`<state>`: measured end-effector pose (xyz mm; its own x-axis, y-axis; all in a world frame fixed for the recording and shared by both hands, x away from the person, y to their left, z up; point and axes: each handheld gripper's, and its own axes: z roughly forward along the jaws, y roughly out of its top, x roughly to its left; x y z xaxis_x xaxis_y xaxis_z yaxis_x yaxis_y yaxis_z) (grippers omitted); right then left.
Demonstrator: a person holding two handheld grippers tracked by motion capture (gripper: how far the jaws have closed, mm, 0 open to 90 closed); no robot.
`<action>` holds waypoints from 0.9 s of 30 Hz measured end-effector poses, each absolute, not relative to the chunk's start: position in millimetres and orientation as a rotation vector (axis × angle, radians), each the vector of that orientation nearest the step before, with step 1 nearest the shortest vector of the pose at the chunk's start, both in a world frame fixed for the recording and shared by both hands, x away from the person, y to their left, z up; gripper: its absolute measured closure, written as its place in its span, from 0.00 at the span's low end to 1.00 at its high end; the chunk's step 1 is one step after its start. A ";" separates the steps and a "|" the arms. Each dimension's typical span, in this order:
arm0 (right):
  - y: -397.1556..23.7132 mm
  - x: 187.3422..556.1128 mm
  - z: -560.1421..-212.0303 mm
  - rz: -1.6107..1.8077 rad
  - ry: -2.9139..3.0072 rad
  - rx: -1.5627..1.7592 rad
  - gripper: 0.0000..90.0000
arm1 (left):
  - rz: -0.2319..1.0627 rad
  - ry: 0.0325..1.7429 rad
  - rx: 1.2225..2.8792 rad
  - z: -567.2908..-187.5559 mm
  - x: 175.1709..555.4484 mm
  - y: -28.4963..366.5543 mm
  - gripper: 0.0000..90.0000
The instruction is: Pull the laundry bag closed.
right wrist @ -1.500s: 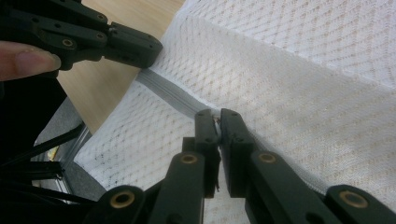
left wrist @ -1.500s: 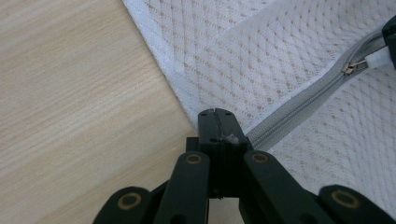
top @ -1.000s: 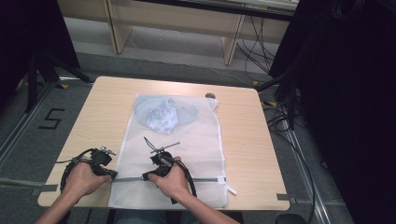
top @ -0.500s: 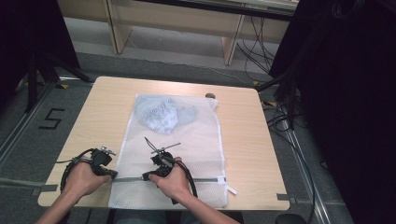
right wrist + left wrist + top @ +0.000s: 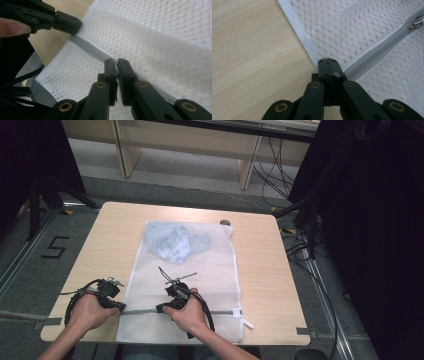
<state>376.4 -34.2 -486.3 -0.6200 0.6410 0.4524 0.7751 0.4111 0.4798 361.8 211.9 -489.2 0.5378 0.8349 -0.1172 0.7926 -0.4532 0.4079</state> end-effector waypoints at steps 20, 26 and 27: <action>-42.2 374.4 -484.0 -0.969 -2.457 -1.299 0.97 | 0.129 1.325 2.370 -489.1 362.4 212.5 1.00; -44.1 373.8 -483.2 -0.956 -2.443 -1.323 0.97 | 0.128 1.324 2.370 -489.1 362.4 212.7 1.00; -44.8 374.3 -483.9 -0.973 -2.445 -1.315 0.97 | 0.133 1.327 2.368 -489.1 362.1 212.5 1.00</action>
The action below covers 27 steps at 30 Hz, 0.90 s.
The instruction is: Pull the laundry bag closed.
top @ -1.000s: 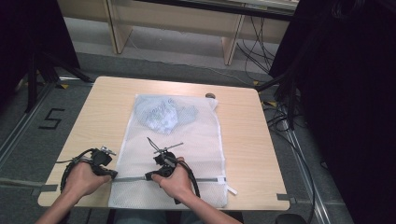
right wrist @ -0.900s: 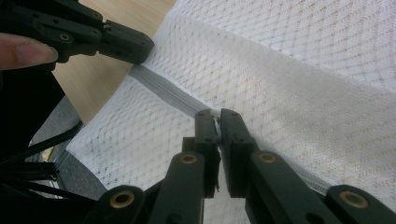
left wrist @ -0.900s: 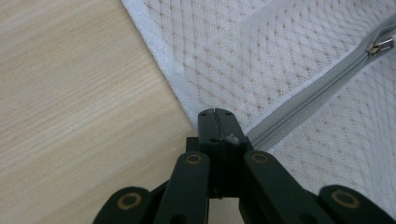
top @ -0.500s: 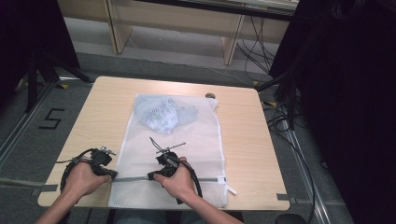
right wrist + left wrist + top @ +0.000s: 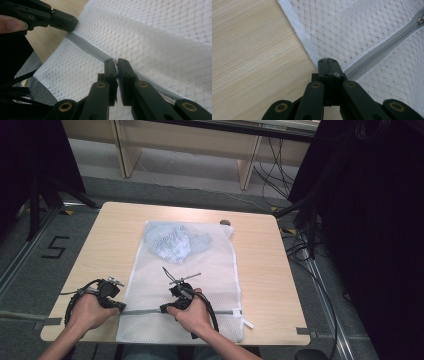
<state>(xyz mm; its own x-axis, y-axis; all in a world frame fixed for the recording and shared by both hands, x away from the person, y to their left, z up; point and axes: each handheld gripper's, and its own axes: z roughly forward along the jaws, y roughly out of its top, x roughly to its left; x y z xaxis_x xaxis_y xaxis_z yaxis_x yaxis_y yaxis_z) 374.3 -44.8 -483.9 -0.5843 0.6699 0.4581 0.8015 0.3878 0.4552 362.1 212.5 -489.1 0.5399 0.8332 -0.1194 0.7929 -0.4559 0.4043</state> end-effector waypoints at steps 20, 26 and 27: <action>-55.9 375.0 -483.6 -0.969 -2.443 -1.336 0.97 | 0.128 1.345 2.361 -488.8 361.3 211.7 1.00; -60.2 376.5 -483.9 -0.979 -2.466 -1.312 0.97 | 0.128 1.327 2.367 -489.2 362.3 212.3 1.00; -60.4 375.4 -482.8 -0.956 -2.447 -1.345 0.97 | 0.140 1.332 2.361 -489.3 361.7 211.7 1.00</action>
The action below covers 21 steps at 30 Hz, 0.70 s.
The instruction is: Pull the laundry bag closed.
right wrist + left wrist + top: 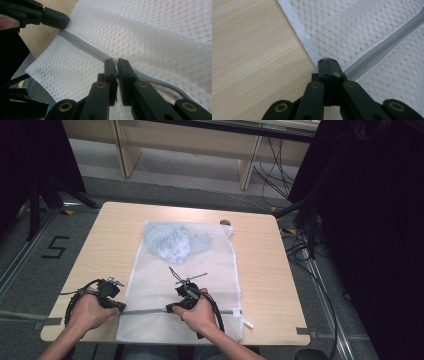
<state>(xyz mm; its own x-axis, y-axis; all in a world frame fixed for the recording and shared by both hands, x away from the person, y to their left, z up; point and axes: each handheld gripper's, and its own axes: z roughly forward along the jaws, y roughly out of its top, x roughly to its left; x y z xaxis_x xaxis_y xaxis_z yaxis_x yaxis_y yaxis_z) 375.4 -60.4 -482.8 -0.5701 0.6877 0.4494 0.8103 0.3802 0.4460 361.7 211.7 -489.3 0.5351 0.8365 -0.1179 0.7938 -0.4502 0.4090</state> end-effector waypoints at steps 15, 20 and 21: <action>-67.1 376.2 -480.7 -0.933 -2.440 -1.372 0.97 | 0.142 1.331 2.363 -489.2 361.7 211.6 1.00; -69.3 376.9 -479.9 -0.939 -2.444 -1.378 0.97 | 0.143 1.332 2.361 -489.3 361.7 211.5 1.00; -69.5 376.9 -480.0 -0.931 -2.445 -1.385 0.97 | 0.140 1.333 2.361 -489.2 361.8 211.5 1.00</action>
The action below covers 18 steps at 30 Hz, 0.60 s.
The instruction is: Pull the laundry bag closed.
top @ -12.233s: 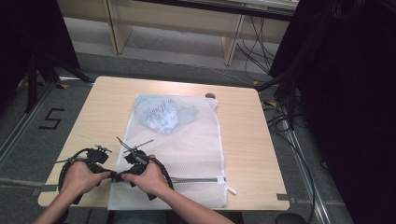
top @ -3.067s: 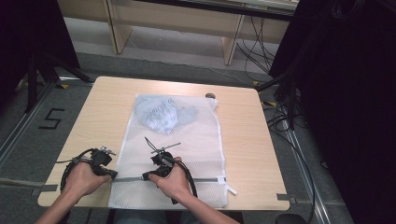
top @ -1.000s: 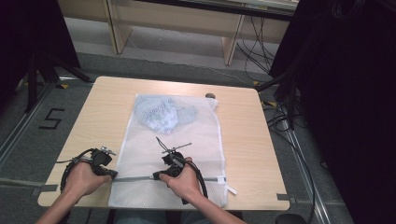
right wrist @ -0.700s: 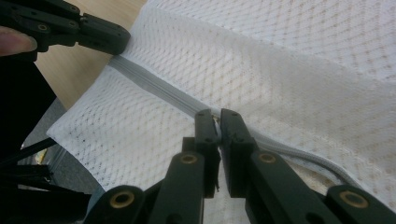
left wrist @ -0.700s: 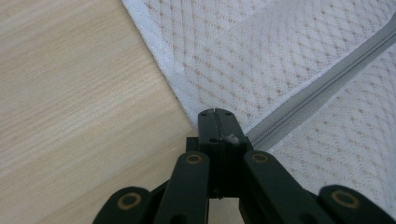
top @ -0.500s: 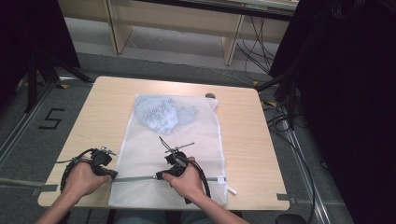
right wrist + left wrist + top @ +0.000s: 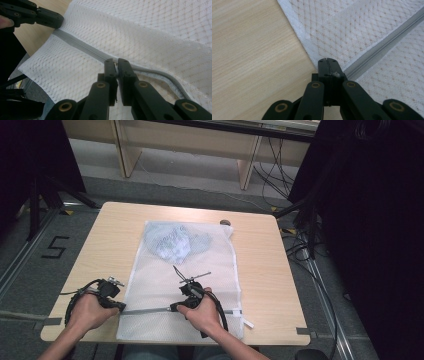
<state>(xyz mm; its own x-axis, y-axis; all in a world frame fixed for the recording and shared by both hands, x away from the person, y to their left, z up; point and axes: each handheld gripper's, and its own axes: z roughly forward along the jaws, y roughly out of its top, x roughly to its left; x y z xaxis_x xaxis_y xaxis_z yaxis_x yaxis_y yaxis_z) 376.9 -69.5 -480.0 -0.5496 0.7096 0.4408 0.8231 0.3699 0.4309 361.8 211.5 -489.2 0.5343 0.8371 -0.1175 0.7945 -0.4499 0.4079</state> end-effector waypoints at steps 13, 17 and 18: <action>-74.9 377.4 -479.1 -0.908 -2.443 -1.400 0.97 | 0.139 1.333 2.361 -489.2 361.8 211.7 1.00; -76.3 377.7 -479.3 -0.906 -2.436 -1.405 0.97 | 0.140 1.331 2.362 -489.2 361.9 211.8 1.00; -76.8 377.7 -479.3 -0.902 -2.438 -1.405 0.97 | 0.140 1.333 2.367 -488.9 361.9 211.9 1.00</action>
<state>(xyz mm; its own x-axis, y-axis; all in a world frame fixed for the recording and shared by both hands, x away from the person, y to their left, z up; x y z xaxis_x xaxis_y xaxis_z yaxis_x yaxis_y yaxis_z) 377.7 -76.8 -479.3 -0.5341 0.7212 0.4411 0.8346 0.3668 0.4110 361.9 211.9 -488.9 0.5357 0.8366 -0.1149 0.7943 -0.4531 0.4047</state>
